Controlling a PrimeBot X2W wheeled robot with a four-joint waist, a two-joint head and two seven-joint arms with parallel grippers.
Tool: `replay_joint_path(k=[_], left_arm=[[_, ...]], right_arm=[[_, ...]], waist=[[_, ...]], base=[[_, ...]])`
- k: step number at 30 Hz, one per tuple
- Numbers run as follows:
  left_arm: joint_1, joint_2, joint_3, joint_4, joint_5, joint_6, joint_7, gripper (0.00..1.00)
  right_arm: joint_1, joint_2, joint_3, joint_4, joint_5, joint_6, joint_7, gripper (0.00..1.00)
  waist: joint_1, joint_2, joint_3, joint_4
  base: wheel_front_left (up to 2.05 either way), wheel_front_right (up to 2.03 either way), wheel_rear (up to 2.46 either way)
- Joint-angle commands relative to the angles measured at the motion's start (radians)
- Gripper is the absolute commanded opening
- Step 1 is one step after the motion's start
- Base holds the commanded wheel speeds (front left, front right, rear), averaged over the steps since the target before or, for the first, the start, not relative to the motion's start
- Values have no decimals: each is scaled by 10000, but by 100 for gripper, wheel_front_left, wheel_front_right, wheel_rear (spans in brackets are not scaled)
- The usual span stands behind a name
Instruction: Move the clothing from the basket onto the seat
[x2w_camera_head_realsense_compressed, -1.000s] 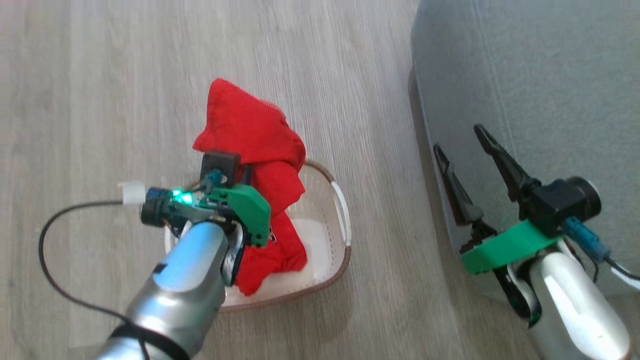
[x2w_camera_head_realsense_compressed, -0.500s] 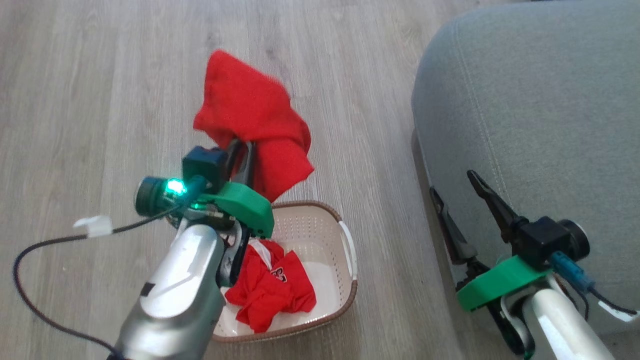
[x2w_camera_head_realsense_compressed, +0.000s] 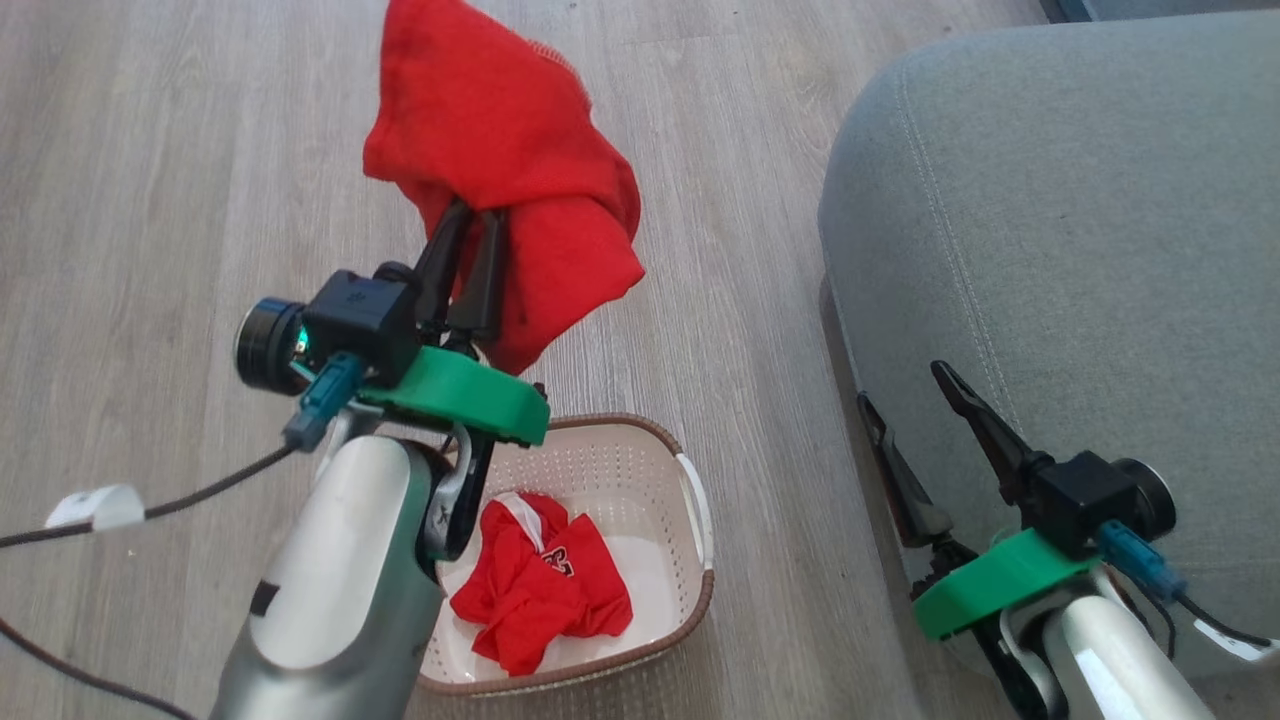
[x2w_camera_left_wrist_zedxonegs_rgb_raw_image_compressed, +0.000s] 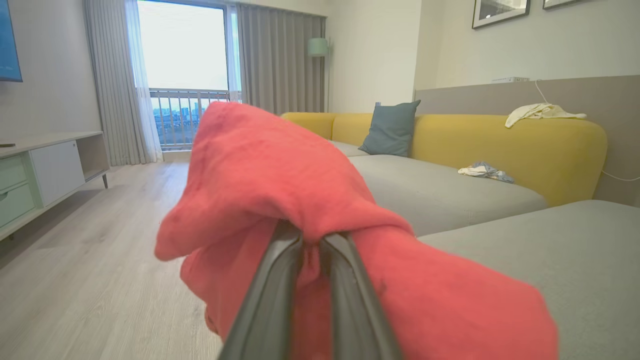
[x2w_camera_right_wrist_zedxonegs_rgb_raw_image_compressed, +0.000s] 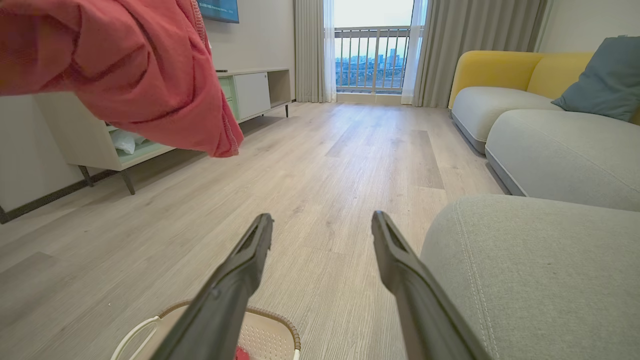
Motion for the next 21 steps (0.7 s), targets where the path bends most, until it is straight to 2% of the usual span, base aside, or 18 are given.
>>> replay_joint_path(k=[1,10,17,21], left_arm=[[-324,98,424,-622,-8,-75,-95,0],[-143,93,47,-1195,-438,-98,-95,0],[-48,92,-482,-1062,-1261,-362,-95,0],[-110,92,-974,-745,-1476,-596,-95,0]], right_arm=[[-51,-100,110,-370,-94,-2,-23,100],[-84,-196,226,-653,-126,-2,-23,100],[-223,-523,605,-1492,-487,-2,-23,100],[-389,-823,1038,-1956,-1110,-2,-23,100]], waist=[[1,0,-6,0],[1,0,-57,-31],[1,0,-54,-69],[1,0,-50,-67]], base=[[0,0,0],[0,0,0],[0,0,0],[0,0,0]])
